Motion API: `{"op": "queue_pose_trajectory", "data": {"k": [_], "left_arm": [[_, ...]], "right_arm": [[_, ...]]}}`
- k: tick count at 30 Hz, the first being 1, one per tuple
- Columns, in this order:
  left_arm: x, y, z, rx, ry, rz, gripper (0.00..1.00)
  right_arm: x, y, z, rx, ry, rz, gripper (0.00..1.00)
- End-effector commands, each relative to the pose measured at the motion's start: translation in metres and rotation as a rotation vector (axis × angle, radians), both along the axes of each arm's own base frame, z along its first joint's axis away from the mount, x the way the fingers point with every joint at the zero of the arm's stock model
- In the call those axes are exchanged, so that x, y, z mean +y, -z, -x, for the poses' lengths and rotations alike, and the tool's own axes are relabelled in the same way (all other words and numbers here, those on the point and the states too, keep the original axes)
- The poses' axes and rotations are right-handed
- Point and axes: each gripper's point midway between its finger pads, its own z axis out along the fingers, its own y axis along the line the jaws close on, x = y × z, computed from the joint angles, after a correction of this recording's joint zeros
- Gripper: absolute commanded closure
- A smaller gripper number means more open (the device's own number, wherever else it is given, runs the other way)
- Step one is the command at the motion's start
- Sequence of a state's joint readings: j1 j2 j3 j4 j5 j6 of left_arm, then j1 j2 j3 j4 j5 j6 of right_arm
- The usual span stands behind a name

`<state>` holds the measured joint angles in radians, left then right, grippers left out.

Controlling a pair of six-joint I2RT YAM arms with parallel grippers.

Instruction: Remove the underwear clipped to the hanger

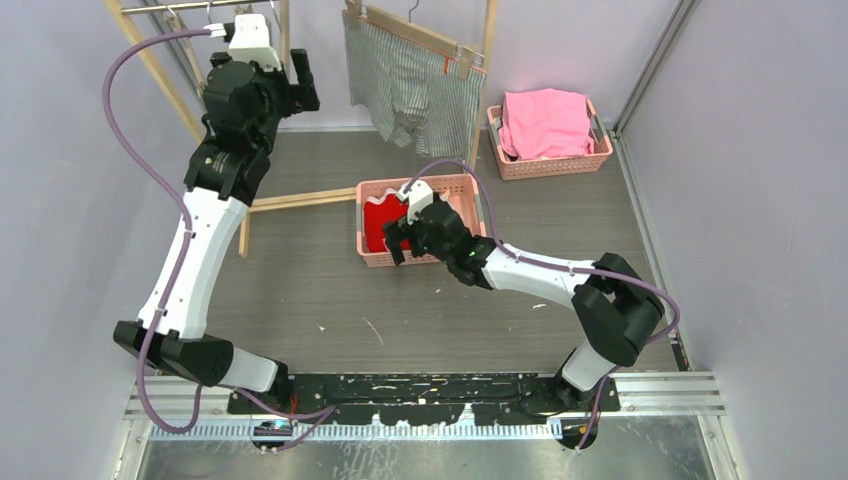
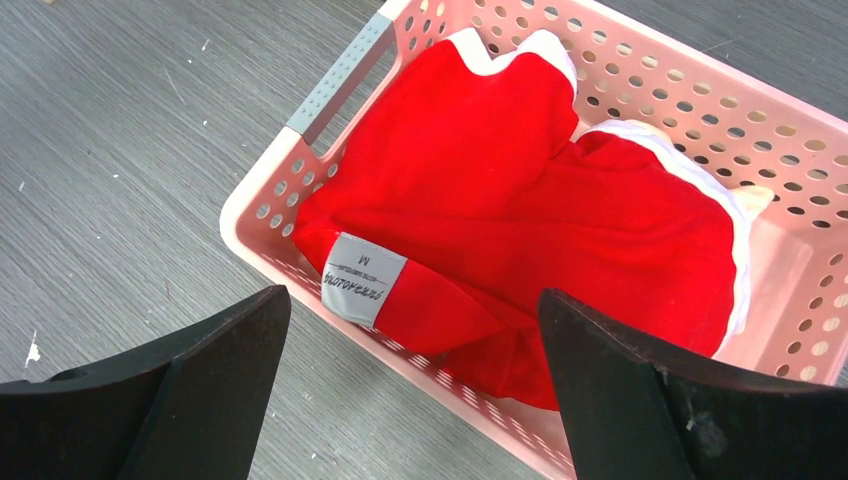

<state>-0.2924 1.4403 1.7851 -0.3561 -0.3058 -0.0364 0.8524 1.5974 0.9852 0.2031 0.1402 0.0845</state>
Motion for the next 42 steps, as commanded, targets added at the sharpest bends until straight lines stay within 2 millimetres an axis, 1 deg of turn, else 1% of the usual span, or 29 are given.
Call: {"op": "queue_pose_trajectory", "data": {"k": [1,4,5,6,8,11,15,16,17,20,22,24,25,28,31,33,35,37,39,40,42], "left_arm": [[0.011,-0.06,0.04,-0.152,0.018,0.004,0.02],[0.016,-0.072,0.056,-0.179,0.021,-0.012,0.02],[0.017,-0.075,0.062,-0.187,0.028,-0.025,0.02],[0.016,-0.074,0.064,-0.185,0.04,-0.037,0.02],[0.016,-0.087,0.086,-0.223,0.075,-0.045,0.02],[0.017,-0.09,0.107,-0.247,0.102,-0.034,0.02],[0.024,-0.09,0.138,-0.261,0.104,0.051,0.02],[0.02,-0.089,0.147,-0.271,0.139,0.061,0.02],[0.02,-0.092,0.16,-0.3,0.162,0.06,0.02],[0.024,-0.09,0.183,-0.333,0.168,0.13,0.02],[0.017,-0.087,0.195,-0.336,0.229,0.117,0.02],[0.005,-0.08,0.204,-0.304,0.307,0.101,0.02],[-0.001,-0.076,0.207,-0.279,0.342,0.1,0.02],[-0.015,-0.063,0.21,-0.19,0.413,0.167,0.02],[-0.045,-0.058,0.217,-0.139,0.588,0.152,0.02],[-0.056,-0.062,0.217,-0.135,0.637,0.231,0.02],[-0.064,-0.068,0.224,-0.166,0.695,0.291,0.02],[-0.065,-0.078,0.227,-0.224,0.708,0.373,0.02],[-0.069,-0.077,0.223,-0.209,0.717,0.441,0.02],[-0.077,-0.072,0.222,-0.177,0.763,0.419,0.02],[-0.099,-0.062,0.226,-0.09,0.904,0.316,0.02]], "right_arm": [[0.001,-0.038,-0.005,-0.089,0.029,-0.076,0.0],[0.0,-0.04,-0.004,-0.096,0.034,-0.078,0.0],[0.0,-0.041,-0.004,-0.099,0.035,-0.08,0.0],[-0.001,-0.042,-0.003,-0.1,0.036,-0.081,0.0],[-0.001,-0.044,-0.002,-0.103,0.035,-0.084,0.0],[0.0,-0.049,-0.001,-0.107,0.032,-0.087,0.0],[0.001,-0.057,0.005,-0.114,0.028,-0.095,0.0],[0.002,-0.061,0.008,-0.12,0.021,-0.099,0.0],[-0.003,-0.066,0.008,-0.138,0.053,-0.099,0.0],[-0.012,-0.083,0.012,-0.178,0.095,-0.115,0.0],[-0.021,-0.098,0.016,-0.206,0.135,-0.137,0.0],[-0.031,-0.115,0.018,-0.229,0.178,-0.159,0.0],[-0.037,-0.122,0.019,-0.239,0.199,-0.163,0.0],[-0.053,-0.142,0.024,-0.266,0.247,-0.188,0.0],[-0.072,-0.161,0.029,-0.299,0.29,-0.215,0.0],[-0.087,-0.174,0.03,-0.331,0.335,-0.217,0.0],[-0.104,-0.186,0.029,-0.37,0.393,-0.209,0.0],[-0.121,-0.2,0.03,-0.408,0.45,-0.202,0.0],[-0.136,-0.21,0.028,-0.443,0.501,-0.191,0.07],[-0.143,-0.213,0.027,-0.456,0.529,-0.185,0.1],[-0.154,-0.221,0.022,-0.474,0.568,-0.178,0.11]]}}
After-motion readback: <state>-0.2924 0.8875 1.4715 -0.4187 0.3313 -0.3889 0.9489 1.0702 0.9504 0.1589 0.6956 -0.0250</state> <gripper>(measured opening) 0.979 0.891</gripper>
